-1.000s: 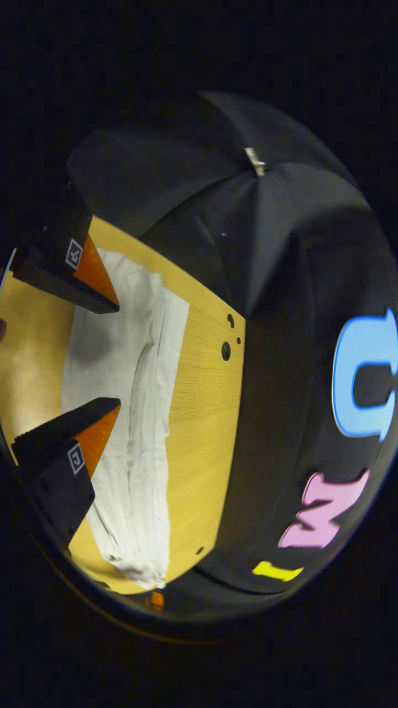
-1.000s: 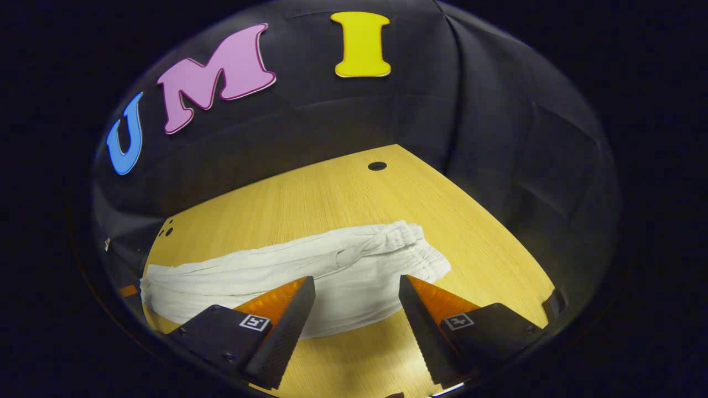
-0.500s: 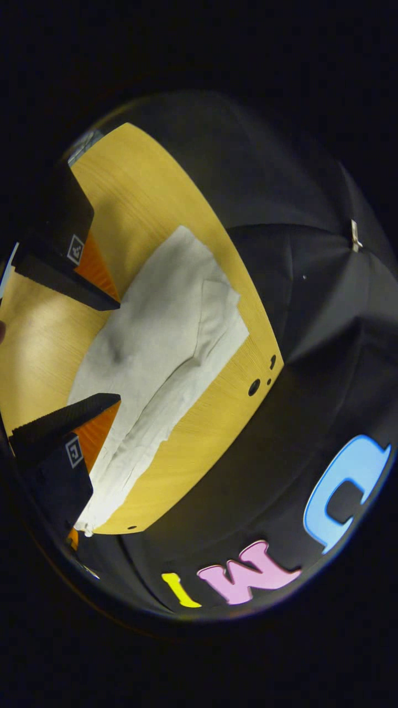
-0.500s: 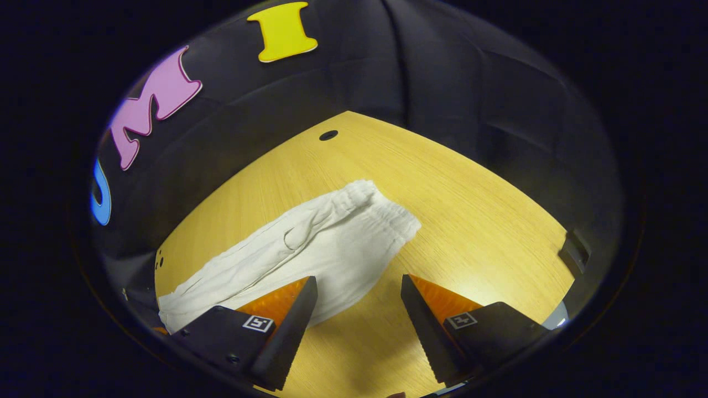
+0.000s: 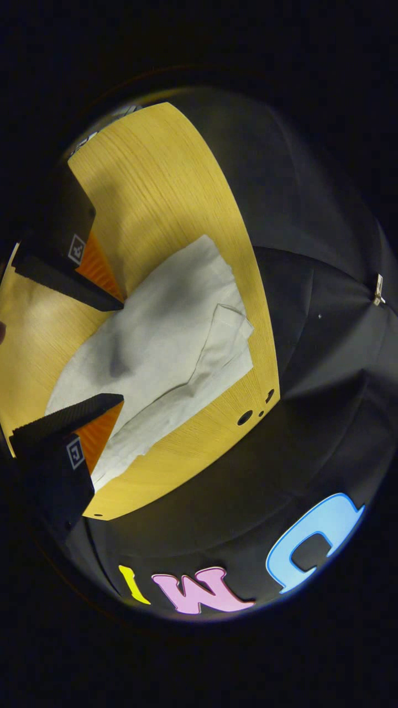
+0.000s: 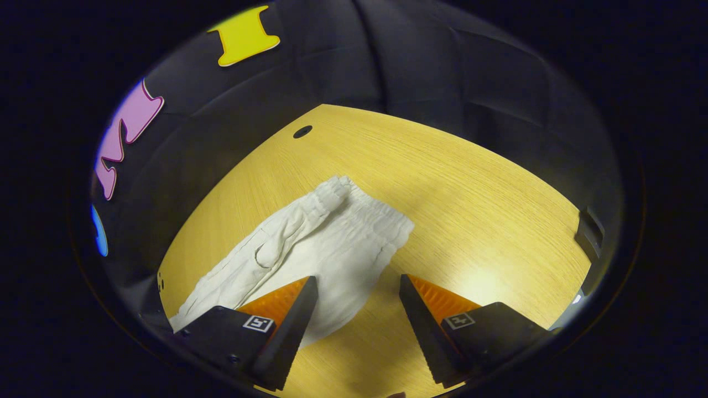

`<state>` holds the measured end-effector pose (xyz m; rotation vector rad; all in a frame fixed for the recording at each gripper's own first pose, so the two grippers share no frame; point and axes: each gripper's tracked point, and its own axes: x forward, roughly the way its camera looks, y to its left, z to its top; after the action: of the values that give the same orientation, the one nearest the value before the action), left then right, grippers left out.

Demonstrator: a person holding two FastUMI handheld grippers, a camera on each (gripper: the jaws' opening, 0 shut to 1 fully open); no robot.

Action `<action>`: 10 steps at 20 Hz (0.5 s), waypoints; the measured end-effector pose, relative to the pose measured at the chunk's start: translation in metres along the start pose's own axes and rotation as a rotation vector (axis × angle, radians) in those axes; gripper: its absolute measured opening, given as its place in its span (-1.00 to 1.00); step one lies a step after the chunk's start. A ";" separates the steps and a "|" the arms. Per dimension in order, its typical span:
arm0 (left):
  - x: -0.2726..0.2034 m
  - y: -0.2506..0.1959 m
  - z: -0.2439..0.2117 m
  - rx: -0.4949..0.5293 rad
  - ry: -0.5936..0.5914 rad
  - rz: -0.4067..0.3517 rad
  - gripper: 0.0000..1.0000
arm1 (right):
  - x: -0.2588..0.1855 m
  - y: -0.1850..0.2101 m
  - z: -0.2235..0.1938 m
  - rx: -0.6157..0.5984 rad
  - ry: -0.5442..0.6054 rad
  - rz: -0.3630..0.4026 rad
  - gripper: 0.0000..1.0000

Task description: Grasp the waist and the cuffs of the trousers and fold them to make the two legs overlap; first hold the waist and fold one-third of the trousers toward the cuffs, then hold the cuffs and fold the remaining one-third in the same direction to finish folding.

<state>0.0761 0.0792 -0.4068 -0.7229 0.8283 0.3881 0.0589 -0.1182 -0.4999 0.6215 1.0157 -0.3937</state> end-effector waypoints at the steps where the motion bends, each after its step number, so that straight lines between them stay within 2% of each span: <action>1: 0.003 -0.003 0.002 -0.001 0.000 0.001 0.93 | 0.002 0.003 0.002 0.013 0.001 0.007 0.92; 2: 0.005 -0.006 0.004 0.001 0.000 -0.001 0.84 | 0.004 0.005 0.005 0.029 0.000 0.014 0.92; 4: 0.010 -0.012 0.007 0.003 0.005 0.001 0.94 | 0.008 0.008 0.010 0.054 -0.001 0.026 0.92; 5: 0.013 -0.016 0.008 0.003 0.008 -0.003 0.84 | 0.009 0.009 0.012 0.059 -0.004 0.029 0.92; 6: 0.017 -0.020 0.009 0.001 0.013 -0.005 0.94 | 0.011 0.011 0.014 0.068 -0.006 0.034 0.93; 8: 0.022 -0.025 0.013 -0.020 0.013 -0.015 0.94 | 0.011 0.013 0.015 0.093 -0.008 0.043 0.94; 9: 0.022 -0.027 0.016 -0.039 0.010 -0.024 0.84 | 0.012 0.014 0.016 0.104 -0.007 0.049 0.94; 10: 0.025 -0.027 0.018 -0.062 0.008 -0.026 0.84 | 0.012 0.016 0.017 0.111 -0.011 0.055 0.94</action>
<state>0.1167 0.0737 -0.4068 -0.7928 0.8162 0.3892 0.0849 -0.1175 -0.4995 0.7446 0.9685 -0.4073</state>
